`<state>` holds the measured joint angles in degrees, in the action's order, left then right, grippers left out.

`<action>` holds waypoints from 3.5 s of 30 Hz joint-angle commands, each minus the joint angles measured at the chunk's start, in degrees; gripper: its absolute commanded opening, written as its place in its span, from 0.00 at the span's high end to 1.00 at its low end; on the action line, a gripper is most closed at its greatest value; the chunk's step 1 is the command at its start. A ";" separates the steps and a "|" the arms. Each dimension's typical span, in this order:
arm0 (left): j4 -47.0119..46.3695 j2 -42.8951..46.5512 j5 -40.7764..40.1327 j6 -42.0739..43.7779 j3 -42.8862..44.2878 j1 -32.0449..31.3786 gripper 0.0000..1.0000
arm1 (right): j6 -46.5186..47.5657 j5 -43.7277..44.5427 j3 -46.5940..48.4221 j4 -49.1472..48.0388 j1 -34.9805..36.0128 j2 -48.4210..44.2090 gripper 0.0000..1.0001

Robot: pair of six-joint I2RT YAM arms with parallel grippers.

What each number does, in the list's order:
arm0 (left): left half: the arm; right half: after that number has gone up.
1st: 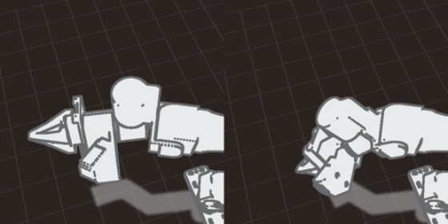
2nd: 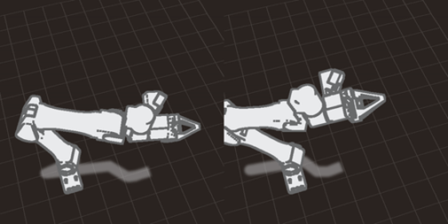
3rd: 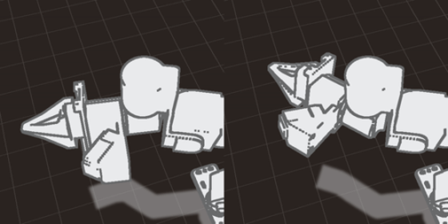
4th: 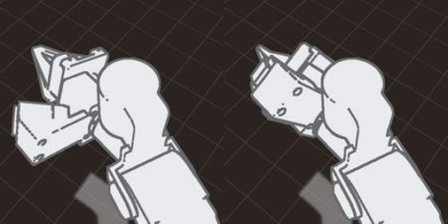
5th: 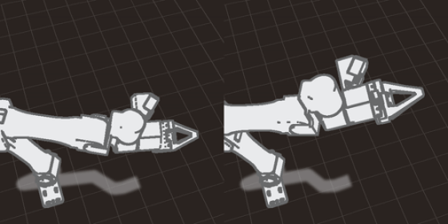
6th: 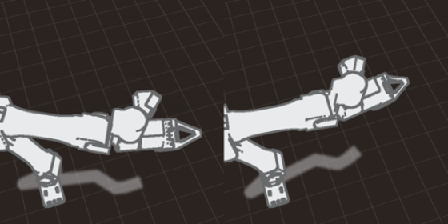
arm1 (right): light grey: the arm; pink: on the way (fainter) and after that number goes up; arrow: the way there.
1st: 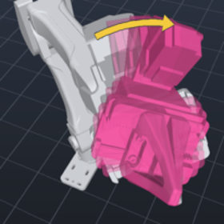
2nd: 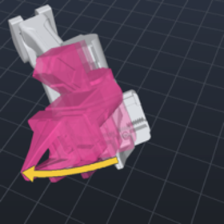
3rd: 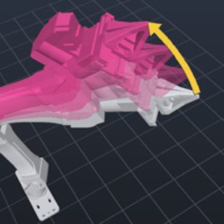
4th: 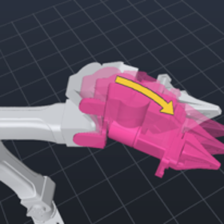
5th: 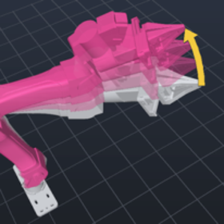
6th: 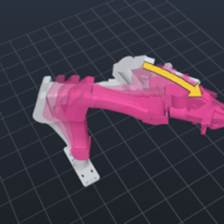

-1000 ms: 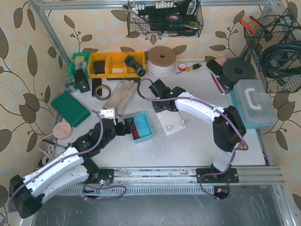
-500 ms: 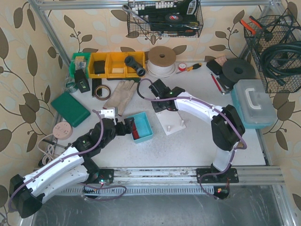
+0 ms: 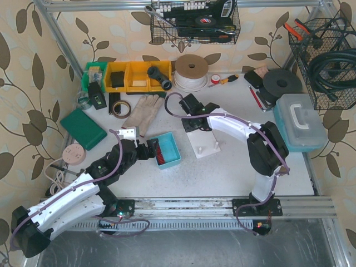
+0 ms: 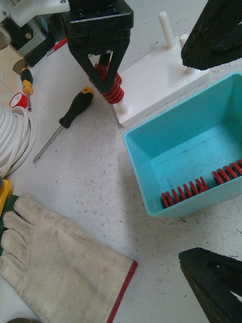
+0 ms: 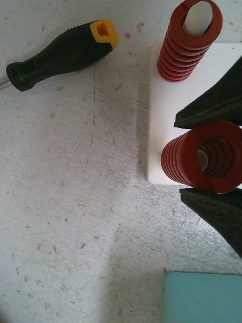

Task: Install the large spring

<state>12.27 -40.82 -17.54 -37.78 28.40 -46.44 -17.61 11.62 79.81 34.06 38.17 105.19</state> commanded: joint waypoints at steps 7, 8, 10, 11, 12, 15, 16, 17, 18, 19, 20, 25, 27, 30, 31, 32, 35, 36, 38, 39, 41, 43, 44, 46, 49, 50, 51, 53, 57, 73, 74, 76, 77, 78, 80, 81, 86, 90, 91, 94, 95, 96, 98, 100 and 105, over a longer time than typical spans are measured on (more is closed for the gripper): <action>-2.25 0.56 0.75 0.58 1.80 0.73 0.02 | -2.07 1.17 0.87 -2.34 -2.31 3.06 1.00; -2.26 0.61 0.73 0.64 1.81 0.73 0.02 | -2.49 1.32 0.87 -2.43 -2.46 3.21 1.00; -2.33 0.65 0.75 0.55 1.63 0.78 0.02 | -3.09 1.44 0.94 -2.45 -2.46 3.42 1.00; -2.42 0.65 0.81 0.60 1.61 0.81 0.02 | -3.38 1.45 1.02 -2.44 -2.48 3.56 1.00; -2.45 0.65 0.84 0.60 1.63 0.82 0.02 | -3.58 1.43 1.12 -2.43 -2.44 3.76 1.00; -2.51 0.44 0.99 0.61 1.72 0.86 0.01 | -4.12 1.75 2.26 -1.28 -2.41 4.93 1.00; -2.61 0.33 1.13 0.63 1.67 0.90 0.02 | -4.38 1.86 2.83 -0.49 -2.36 5.69 1.00; -2.61 0.30 1.21 0.56 1.75 0.91 0.02 | -4.64 2.15 3.37 0.19 -2.33 6.19 1.00; -2.60 0.16 1.25 0.70 1.82 0.91 0.02 | -4.97 2.38 3.68 0.76 -2.32 6.54 1.00; -2.60 0.06 1.34 0.72 1.86 0.91 0.02 | -5.32 2.46 3.83 1.03 -2.29 6.72 1.00; -2.60 0.04 1.43 0.77 1.89 0.98 0.02 | -5.60 2.57 3.74 1.04 -2.31 6.71 0.99; -2.43 -0.26 1.84 0.93 2.14 1.13 0.02 | -7.59 3.44 -0.10 -3.26 -2.27 3.75 0.81; -2.52 -0.59 2.06 1.05 2.25 1.17 0.01 | -8.04 3.32 -0.77 -3.77 -2.31 2.93 0.73; -2.43 -1.13 2.41 1.12 2.57 1.22 0.01 | -9.12 3.45 -0.22 -2.62 -2.26 2.59 0.63; -2.43 -1.23 2.54 1.13 2.61 1.22 0.02 | -9.53 3.47 -0.22 -2.37 -2.23 2.36 0.51; -2.43 -1.28 2.59 1.23 2.64 1.25 0.02 | -9.81 3.34 -0.37 -2.45 -2.24 1.94 0.48; -2.38 -1.37 2.81 1.26 2.69 1.26 0.02 | -10.60 3.54 -1.30 -2.70 -2.24 0.10 0.46; -2.35 -1.41 2.90 1.26 2.74 1.24 0.01 | -10.95 3.97 -1.74 -2.69 -2.23 -0.77 0.45; -2.19 -1.69 3.13 1.29 2.98 1.26 0.01 | -11.78 5.06 -3.22 -3.14 -2.30 -3.12 0.44; -1.98 -1.97 3.27 1.25 3.18 1.26 0.02 | -12.09 5.64 -4.23 -3.77 -2.31 -4.54 0.44; -1.35 -2.63 3.55 1.08 3.84 1.26 0.01 | -12.79 7.01 -7.33 -6.04 -2.22 -8.38 0.44; -0.43 -3.70 3.84 0.62 4.69 1.26 0.02 | -13.49 9.46 -12.58 -10.48 -1.75 -13.70 0.44; 0.33 -4.66 4.24 0.37 5.40 1.26 0.02 | -13.83 11.00 -15.90 -14.12 -1.17 -18.09 0.44; 2.93 -7.78 5.03 0.13 8.32 1.26 0.02 | -14.28 12.82 -24.04 -24.65 0.00 -24.83 0.41; 8.84 -15.60 7.32 0.47 15.26 1.26 0.03 | -16.26 14.10 -33.23 -35.03 0.41 -31.27 0.00; 11.00 -18.47 8.55 0.59 17.95 1.26 0.03 | -16.26 14.52 -34.51 -36.21 0.34 -31.96 0.00; 12.58 -21.44 9.67 0.51 20.07 1.19 0.06 | -15.93 14.43 -34.85 -36.38 0.22 -32.14 0.00; 15.52 -25.99 10.73 -2.29 23.37 1.01 0.07 | -15.54 14.12 -34.51 -35.76 -0.14 -32.15 0.00; 18.77 -31.95 11.07 -6.58 26.94 0.72 0.08 | -16.88 16.27 -36.54 -36.96 -0.45 -34.10 0.00; 38.14 -52.17 -8.99 -26.22 40.57 -9.07 0.37 | -17.49 11.11 -41.27 -43.70 -3.06 -38.30 0.01; 38.51 -53.04 -10.07 -26.98 40.92 -9.37 0.40 | -17.39 10.86 -41.23 -43.73 -3.12 -38.23 0.01; 39.50 -54.78 -12.05 -28.38 41.90 -9.71 0.44 | -17.45 10.36 -41.30 -43.69 -3.25 -38.21 0.02; 40.47 -56.12 -12.65 -29.22 42.70 -9.80 0.44 | -17.60 10.16 -41.44 -43.84 -3.30 -38.21 0.02; 41.19 -56.96 -13.29 -29.95 43.26 -9.89 0.45 | -17.71 9.91 -41.48 -43.90 -3.37 -38.15 0.02; 41.11 -58.10 -13.92 -30.72 43.30 -9.99 0.43 | -17.73 9.45 -41.50 -44.10 -3.47 -38.04 0.02; 40.47 -58.40 -13.95 -30.84 42.92 -9.99 0.43 | -17.72 9.18 -41.49 -44.14 -3.56 -37.99 0.02; 33.68 -58.82 -13.47 -31.02 39.59 -9.97 0.43 | -18.09 7.91 -41.28 -43.94 -4.00 -37.31 0.02; 32.90 -60.49 -14.15 -31.56 39.78 -9.86 0.44 | -18.24 6.70 -40.50 -42.90 -4.24 -36.59 0.02; 32.51 -60.74 -14.18 -31.50 39.73 -9.90 0.44 | -18.18 6.48 -40.40 -42.80 -4.19 -36.55 0.02; 29.55 -60.39 -14.24 -31.69 38.16 -9.90 0.44 | -18.07 6.37 -40.43 -42.68 -4.24 -36.54 0.02; 28.39 -59.97 -14.21 -31.78 37.50 -9.89 0.44 | -18.10 6.33 -40.44 -42.70 -4.25 -36.54 0.02; 27.90 -59.77 -14.32 -32.09 37.03 -9.88 0.44 | -18.16 6.29 -40.36 -42.70 -4.25 -36.47 0.03; 28.48 -59.77 -14.97 -32.66 37.18 -9.86 0.44 | -18.08 6.10 -40.30 -42.66 -4.19 -36.35 0.03; 30.30 -60.40 -15.59 -33.32 38.05 -9.90 0.44 | -18.08 5.97 -40.19 -42.51 -4.25 -36.21 0.03; 33.49 -62.47 -16.27 -34.15 40.56 -9.90 0.44 | -18.00 5.48 -39.76 -42.19 -4.25 -35.65 0.03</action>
<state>42.70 -102.02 -31.40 -70.00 66.30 -55.99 -35.16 17.96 39.31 -8.73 34.04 68.64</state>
